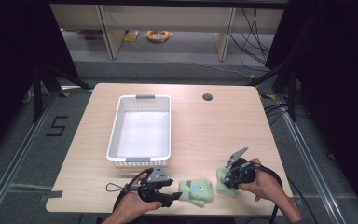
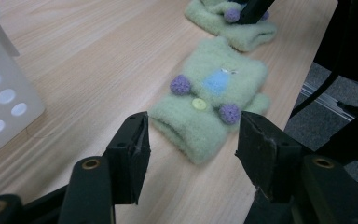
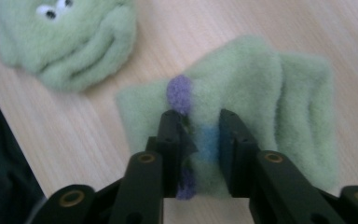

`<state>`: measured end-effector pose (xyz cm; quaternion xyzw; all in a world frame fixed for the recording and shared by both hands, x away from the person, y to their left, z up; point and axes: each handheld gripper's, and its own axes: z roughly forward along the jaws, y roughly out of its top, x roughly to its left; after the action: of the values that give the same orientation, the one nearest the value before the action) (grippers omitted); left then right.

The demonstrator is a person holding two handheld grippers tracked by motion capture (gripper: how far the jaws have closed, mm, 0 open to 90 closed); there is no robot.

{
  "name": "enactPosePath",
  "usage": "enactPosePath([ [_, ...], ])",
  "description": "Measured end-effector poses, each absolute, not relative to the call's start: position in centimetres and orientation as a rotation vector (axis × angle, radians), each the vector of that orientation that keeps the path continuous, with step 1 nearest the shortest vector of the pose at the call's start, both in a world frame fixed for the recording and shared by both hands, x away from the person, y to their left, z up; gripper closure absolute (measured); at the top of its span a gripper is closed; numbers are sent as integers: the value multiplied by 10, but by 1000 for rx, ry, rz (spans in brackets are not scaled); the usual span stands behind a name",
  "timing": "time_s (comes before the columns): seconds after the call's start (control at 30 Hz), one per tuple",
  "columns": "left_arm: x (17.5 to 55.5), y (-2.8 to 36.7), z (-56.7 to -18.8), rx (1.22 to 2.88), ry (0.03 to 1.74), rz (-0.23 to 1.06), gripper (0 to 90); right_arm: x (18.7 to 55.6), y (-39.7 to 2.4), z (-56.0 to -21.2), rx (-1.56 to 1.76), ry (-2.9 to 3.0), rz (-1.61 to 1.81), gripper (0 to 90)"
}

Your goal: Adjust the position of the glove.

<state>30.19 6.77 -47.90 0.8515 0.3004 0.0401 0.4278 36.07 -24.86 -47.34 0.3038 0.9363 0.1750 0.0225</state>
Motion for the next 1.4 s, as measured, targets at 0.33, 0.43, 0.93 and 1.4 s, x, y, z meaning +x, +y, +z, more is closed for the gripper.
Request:
enactPosePath([
  [0.33, 302, 72, -478, 2122, 775, 105, 430, 345, -249, -443, 1138, 2707, 744, 843],
  [0.43, 300, 71, -478, 2100, 783, 97, 430, 339, -244, -430, 1127, 2694, 855, 844],
  [0.93, 298, 79, -476, 2101, 776, 100, 435, 324, -197, -426, 1142, 2744, 1007, 841],
  [1.4, 294, 75, -480, 2115, 756, 83, 450, 338, -160, -462, 1191, 2824, 967, 735],
])
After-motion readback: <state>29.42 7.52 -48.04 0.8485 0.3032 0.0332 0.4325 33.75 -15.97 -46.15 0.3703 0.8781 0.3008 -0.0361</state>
